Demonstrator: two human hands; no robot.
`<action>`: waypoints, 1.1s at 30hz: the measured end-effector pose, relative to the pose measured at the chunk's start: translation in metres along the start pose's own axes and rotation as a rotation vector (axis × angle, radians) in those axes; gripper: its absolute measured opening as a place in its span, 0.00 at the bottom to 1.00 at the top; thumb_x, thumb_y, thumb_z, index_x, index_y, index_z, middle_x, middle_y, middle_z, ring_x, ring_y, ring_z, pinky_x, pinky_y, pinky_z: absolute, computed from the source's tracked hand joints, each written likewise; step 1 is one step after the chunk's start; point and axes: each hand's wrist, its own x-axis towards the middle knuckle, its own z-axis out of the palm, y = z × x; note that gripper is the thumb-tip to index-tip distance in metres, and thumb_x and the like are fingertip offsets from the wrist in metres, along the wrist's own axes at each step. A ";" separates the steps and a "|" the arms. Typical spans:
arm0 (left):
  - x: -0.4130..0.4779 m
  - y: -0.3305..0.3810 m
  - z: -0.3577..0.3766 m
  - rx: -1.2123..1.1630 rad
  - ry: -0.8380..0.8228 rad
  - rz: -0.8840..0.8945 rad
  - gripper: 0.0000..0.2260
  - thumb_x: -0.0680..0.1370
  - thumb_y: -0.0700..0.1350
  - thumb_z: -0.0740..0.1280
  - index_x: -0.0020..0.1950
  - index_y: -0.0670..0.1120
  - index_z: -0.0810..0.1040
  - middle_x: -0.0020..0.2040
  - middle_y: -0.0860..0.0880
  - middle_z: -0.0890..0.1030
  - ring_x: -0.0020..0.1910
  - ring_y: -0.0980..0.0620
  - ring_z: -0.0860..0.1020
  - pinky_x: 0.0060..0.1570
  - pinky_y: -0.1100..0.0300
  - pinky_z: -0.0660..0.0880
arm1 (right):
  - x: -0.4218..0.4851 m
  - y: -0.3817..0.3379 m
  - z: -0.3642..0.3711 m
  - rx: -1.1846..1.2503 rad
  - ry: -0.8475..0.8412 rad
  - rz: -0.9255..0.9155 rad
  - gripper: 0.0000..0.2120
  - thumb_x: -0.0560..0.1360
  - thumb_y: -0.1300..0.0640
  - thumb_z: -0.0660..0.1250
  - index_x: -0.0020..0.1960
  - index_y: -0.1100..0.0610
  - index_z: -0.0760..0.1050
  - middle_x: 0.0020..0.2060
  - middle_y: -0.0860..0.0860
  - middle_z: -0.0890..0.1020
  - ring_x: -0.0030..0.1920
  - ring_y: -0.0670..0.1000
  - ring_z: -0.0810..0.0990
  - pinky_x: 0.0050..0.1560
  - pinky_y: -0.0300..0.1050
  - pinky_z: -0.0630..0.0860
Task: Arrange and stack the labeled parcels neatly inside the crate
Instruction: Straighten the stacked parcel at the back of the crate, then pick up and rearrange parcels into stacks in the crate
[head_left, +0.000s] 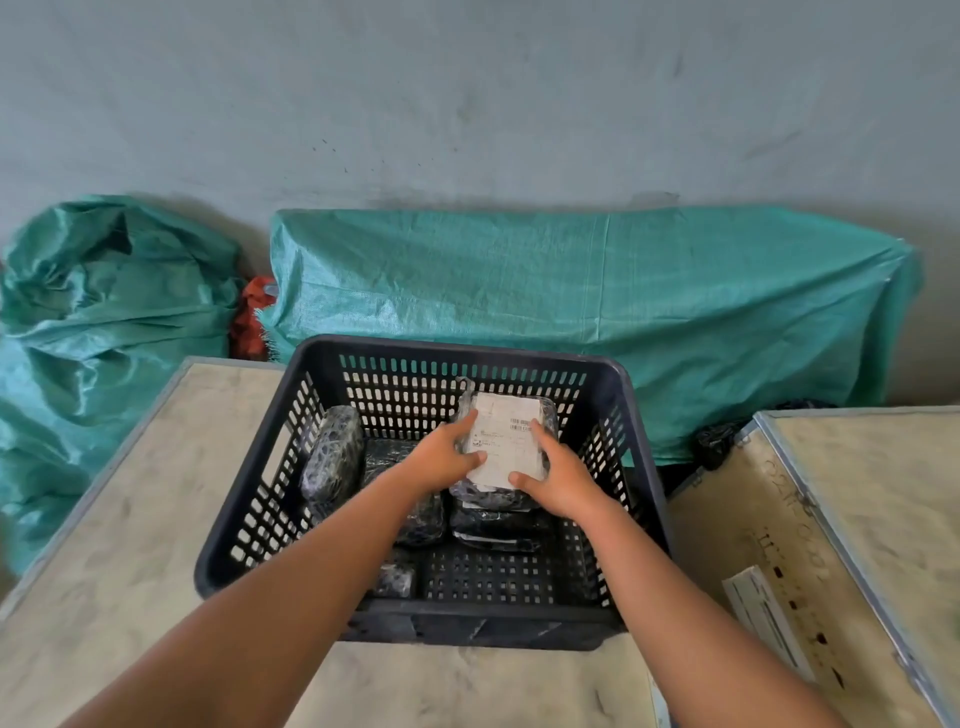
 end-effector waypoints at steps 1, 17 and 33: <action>-0.005 0.001 -0.006 0.004 0.022 0.009 0.33 0.80 0.43 0.70 0.82 0.53 0.58 0.73 0.46 0.74 0.40 0.65 0.76 0.32 0.72 0.76 | -0.004 -0.003 -0.001 -0.003 0.019 -0.007 0.47 0.76 0.50 0.75 0.84 0.49 0.49 0.78 0.57 0.64 0.77 0.58 0.65 0.76 0.57 0.64; -0.155 -0.061 -0.136 0.336 0.505 0.227 0.20 0.78 0.42 0.72 0.70 0.53 0.79 0.77 0.41 0.69 0.77 0.39 0.63 0.76 0.41 0.60 | -0.004 -0.119 0.081 -0.033 -0.097 -0.407 0.34 0.76 0.51 0.75 0.79 0.49 0.66 0.78 0.50 0.69 0.77 0.52 0.65 0.75 0.50 0.61; -0.151 -0.115 -0.126 -0.092 0.533 -0.101 0.24 0.81 0.37 0.66 0.68 0.63 0.78 0.60 0.52 0.82 0.21 0.60 0.72 0.22 0.67 0.69 | 0.051 -0.074 0.175 -0.960 -0.506 -0.252 0.64 0.70 0.51 0.81 0.81 0.39 0.32 0.78 0.55 0.26 0.79 0.58 0.29 0.76 0.70 0.40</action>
